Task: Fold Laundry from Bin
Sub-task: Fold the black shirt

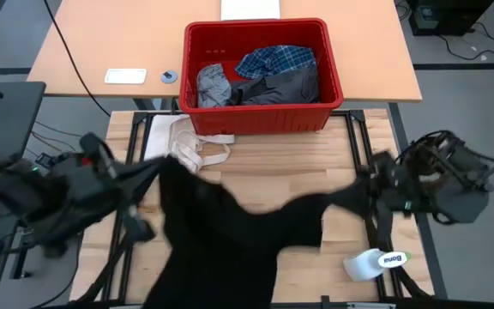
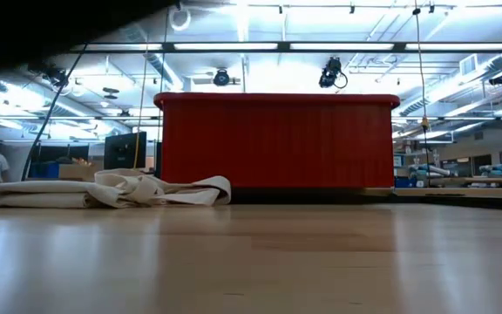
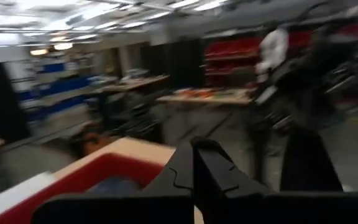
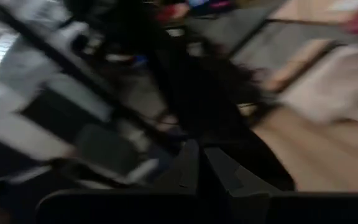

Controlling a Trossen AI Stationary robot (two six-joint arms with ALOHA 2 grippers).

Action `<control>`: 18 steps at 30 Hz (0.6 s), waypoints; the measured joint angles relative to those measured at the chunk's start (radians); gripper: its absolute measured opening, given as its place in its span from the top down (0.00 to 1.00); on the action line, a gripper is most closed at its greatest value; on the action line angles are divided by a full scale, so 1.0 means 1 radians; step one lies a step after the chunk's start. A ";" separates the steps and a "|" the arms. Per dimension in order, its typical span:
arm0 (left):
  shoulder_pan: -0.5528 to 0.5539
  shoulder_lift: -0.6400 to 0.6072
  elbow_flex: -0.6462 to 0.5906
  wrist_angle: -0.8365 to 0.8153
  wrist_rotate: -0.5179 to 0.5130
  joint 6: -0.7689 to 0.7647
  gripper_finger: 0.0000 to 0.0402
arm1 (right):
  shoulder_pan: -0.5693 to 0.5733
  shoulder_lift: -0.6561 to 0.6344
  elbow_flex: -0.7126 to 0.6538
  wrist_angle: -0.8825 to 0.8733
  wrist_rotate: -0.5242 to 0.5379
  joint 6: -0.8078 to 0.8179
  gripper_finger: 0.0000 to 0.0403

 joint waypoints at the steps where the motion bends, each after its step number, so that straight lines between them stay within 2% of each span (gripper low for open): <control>1: 0.029 -0.006 0.000 -0.063 -0.021 -0.030 0.99 | -0.011 -0.010 0.001 -0.073 0.005 0.031 0.97; 5: 0.176 -0.007 0.000 -0.337 -0.027 -0.204 0.99 | -0.082 -0.009 -0.001 -0.287 -0.028 0.139 0.97; 7: 0.253 -0.004 -0.001 -0.485 0.023 -0.332 0.99 | -0.136 0.000 -0.002 -0.349 -0.068 0.140 0.97; 9: 0.335 -0.007 -0.001 -0.638 0.141 -0.496 0.99 | -0.189 0.002 -0.002 -0.394 -0.122 0.118 0.97; 13: 0.521 -0.011 0.000 -0.947 0.480 -0.877 0.99 | -0.306 0.001 -0.020 -0.468 -0.249 0.037 0.97; 15: 0.619 -0.004 0.000 -1.112 0.596 -1.026 0.99 | -0.365 0.001 -0.040 -0.470 -0.304 -0.011 0.97; 18: 0.757 0.013 -0.001 -1.326 0.715 -1.165 0.99 | -0.457 -0.007 -0.076 -0.472 -0.373 -0.088 0.97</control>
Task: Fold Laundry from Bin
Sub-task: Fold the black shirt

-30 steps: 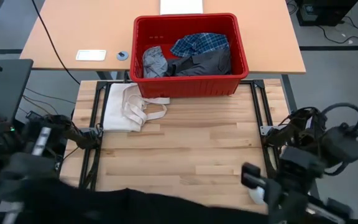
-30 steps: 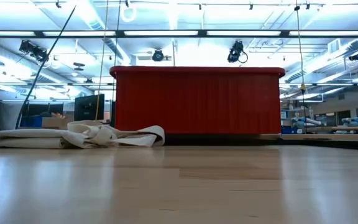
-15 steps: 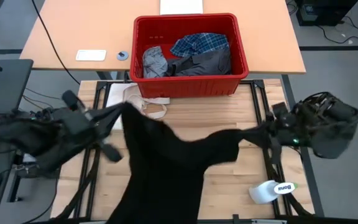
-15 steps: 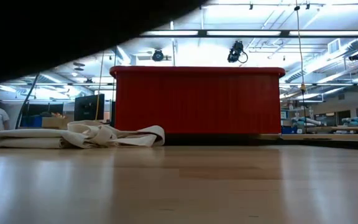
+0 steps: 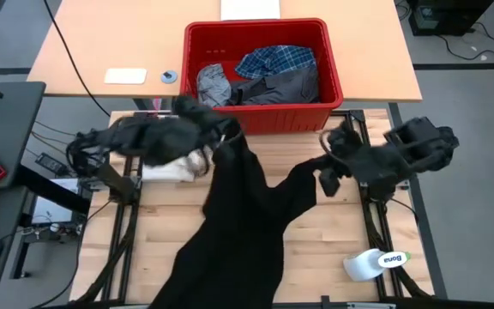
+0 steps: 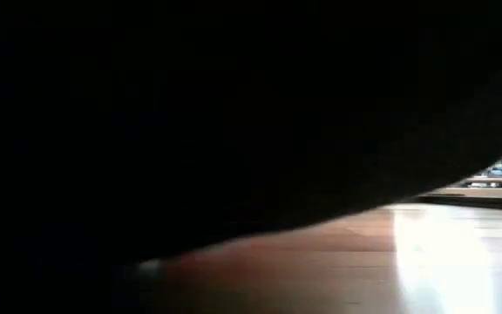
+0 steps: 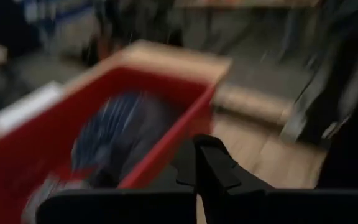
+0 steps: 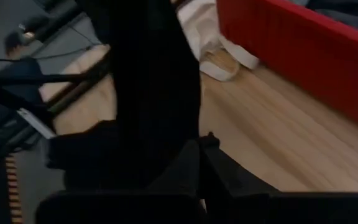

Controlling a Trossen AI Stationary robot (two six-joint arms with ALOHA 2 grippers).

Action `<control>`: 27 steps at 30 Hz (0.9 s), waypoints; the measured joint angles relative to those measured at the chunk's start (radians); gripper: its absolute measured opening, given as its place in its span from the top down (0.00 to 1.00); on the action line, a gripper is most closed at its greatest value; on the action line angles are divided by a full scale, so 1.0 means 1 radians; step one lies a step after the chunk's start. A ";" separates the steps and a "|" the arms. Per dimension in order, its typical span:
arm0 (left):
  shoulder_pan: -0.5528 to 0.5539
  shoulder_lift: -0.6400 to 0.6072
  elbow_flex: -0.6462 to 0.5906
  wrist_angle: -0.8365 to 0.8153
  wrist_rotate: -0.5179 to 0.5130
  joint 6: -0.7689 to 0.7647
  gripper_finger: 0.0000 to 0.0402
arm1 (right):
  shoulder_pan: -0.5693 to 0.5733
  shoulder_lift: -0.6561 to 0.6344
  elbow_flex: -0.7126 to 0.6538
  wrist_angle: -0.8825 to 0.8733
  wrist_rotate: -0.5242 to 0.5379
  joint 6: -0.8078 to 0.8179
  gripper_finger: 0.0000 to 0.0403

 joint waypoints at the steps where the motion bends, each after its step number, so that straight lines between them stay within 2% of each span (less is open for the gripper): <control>1: 0.046 0.009 0.000 -0.050 0.037 -0.026 0.99 | -0.035 -0.002 -0.022 -0.001 -0.019 -0.030 0.97; 6: 0.216 0.068 0.000 -0.117 0.193 0.036 0.99 | -0.184 0.005 -0.165 -0.003 -0.056 -0.159 0.96; 13: 0.383 0.177 0.000 -0.102 0.390 0.140 0.99 | -0.376 0.004 -0.384 -0.004 0.026 -0.238 0.95; 20: 0.475 0.326 0.000 -0.063 0.595 0.250 0.99 | -0.529 0.003 -0.553 -0.004 0.087 -0.344 0.96; 27: 0.537 0.442 0.000 0.050 0.713 0.350 0.99 | -0.659 -0.033 -0.654 0.018 0.079 -0.494 0.95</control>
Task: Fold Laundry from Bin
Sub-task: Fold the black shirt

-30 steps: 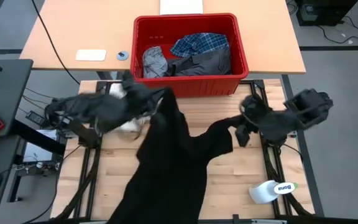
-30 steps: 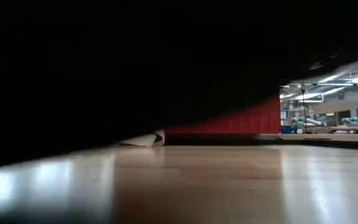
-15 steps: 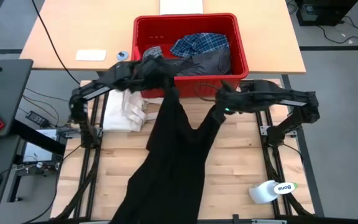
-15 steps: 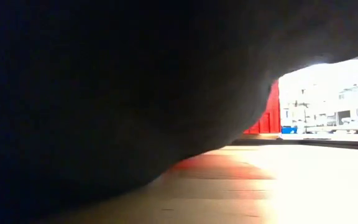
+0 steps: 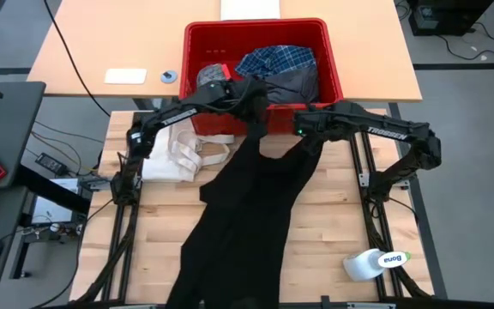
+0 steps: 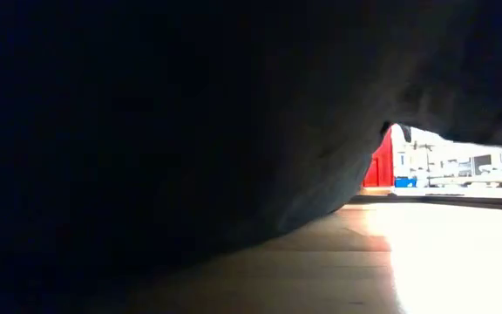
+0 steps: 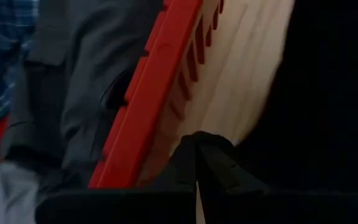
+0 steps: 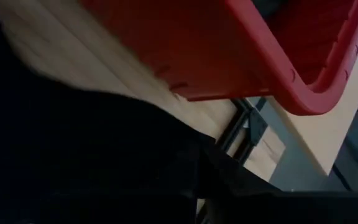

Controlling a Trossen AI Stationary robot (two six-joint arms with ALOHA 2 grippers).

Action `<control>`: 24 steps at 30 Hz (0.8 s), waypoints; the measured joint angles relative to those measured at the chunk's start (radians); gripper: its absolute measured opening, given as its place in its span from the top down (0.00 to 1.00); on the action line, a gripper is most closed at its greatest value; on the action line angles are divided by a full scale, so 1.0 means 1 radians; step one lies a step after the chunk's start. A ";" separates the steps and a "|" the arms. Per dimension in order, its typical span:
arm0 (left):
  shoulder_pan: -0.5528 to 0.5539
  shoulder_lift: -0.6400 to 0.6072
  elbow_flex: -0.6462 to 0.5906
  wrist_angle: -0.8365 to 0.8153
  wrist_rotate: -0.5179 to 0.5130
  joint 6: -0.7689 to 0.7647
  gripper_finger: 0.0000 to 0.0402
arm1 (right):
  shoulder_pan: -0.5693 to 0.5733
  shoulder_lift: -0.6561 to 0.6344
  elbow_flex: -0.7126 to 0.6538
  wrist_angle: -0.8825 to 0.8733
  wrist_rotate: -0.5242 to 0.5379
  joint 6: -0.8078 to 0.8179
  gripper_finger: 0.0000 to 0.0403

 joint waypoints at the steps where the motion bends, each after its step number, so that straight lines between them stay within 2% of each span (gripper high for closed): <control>1: 0.009 0.010 0.000 0.017 0.012 0.005 0.99 | -0.019 -0.007 -0.011 0.010 -0.019 -0.018 0.96; 6: 0.055 0.033 0.001 0.047 0.043 -0.009 0.97 | -0.099 -0.025 -0.076 0.106 -0.154 -0.121 0.92; 10: 0.081 0.048 0.003 0.061 0.135 -0.004 0.84 | -0.139 -0.025 -0.126 0.193 -0.284 -0.155 0.81; 14: 0.086 0.051 0.001 0.050 0.164 0.050 0.62 | -0.159 -0.024 -0.141 0.214 -0.299 -0.152 0.68; 18: 0.088 0.030 0.001 -0.004 0.209 0.071 0.44 | -0.168 -0.036 -0.130 0.187 -0.313 -0.089 0.60; 21: 0.085 -0.011 0.002 -0.047 0.286 0.060 0.37 | -0.154 -0.069 -0.126 0.189 -0.318 -0.065 0.58; 24: 0.063 -0.056 0.003 -0.132 0.326 0.052 0.36 | -0.125 -0.112 -0.126 0.203 -0.316 -0.021 0.58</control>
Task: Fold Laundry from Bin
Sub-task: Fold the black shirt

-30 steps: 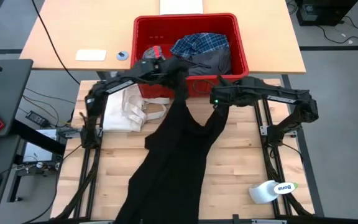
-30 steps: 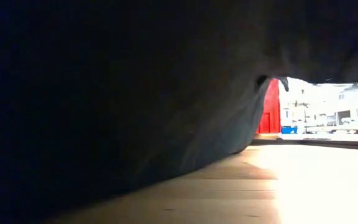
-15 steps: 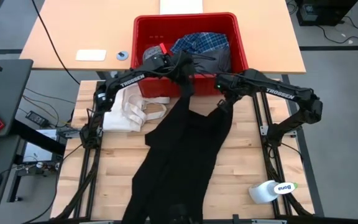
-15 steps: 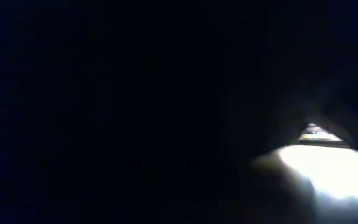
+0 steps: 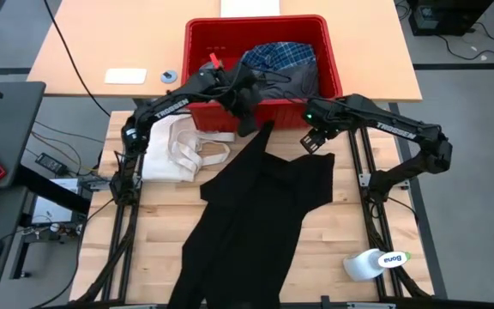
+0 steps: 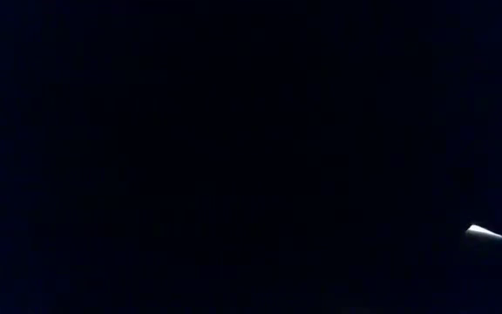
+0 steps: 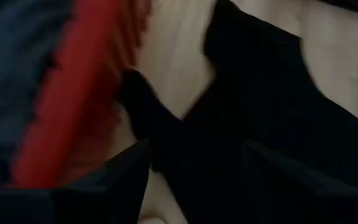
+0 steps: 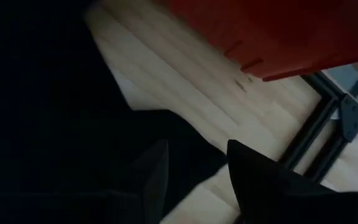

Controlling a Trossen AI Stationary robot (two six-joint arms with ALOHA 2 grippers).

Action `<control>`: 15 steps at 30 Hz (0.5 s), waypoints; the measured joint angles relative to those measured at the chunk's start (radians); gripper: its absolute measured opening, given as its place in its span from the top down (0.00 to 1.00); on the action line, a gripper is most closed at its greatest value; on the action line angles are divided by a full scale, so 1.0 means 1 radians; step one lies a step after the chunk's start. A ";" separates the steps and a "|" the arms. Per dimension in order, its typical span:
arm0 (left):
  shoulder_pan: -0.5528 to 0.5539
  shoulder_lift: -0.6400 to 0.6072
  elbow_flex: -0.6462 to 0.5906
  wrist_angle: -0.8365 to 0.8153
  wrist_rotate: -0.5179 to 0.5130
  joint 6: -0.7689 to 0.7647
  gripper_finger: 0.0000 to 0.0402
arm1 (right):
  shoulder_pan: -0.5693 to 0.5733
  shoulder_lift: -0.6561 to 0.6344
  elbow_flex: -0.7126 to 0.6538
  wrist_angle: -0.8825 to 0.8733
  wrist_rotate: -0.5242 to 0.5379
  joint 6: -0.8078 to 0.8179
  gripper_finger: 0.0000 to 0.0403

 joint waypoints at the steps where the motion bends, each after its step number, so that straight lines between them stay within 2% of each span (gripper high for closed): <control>1: -0.012 -0.013 -0.002 -0.039 0.019 -0.001 0.37 | 0.012 -0.020 0.000 0.005 -0.001 0.013 0.58; 5: -0.072 -0.044 -0.049 -0.165 0.106 0.033 0.41 | 0.087 -0.095 0.000 0.082 -0.023 0.016 0.58; 8: -0.120 -0.066 -0.160 -0.178 0.112 0.050 0.45 | 0.158 -0.130 -0.024 0.189 -0.062 -0.004 0.58; 12: -0.173 -0.150 -0.396 -0.108 0.113 0.042 0.50 | 0.244 -0.151 -0.144 0.388 -0.141 0.008 0.58; 15: -0.209 -0.240 -0.612 -0.006 0.080 0.032 0.53 | 0.312 -0.150 -0.257 0.509 -0.153 0.063 0.58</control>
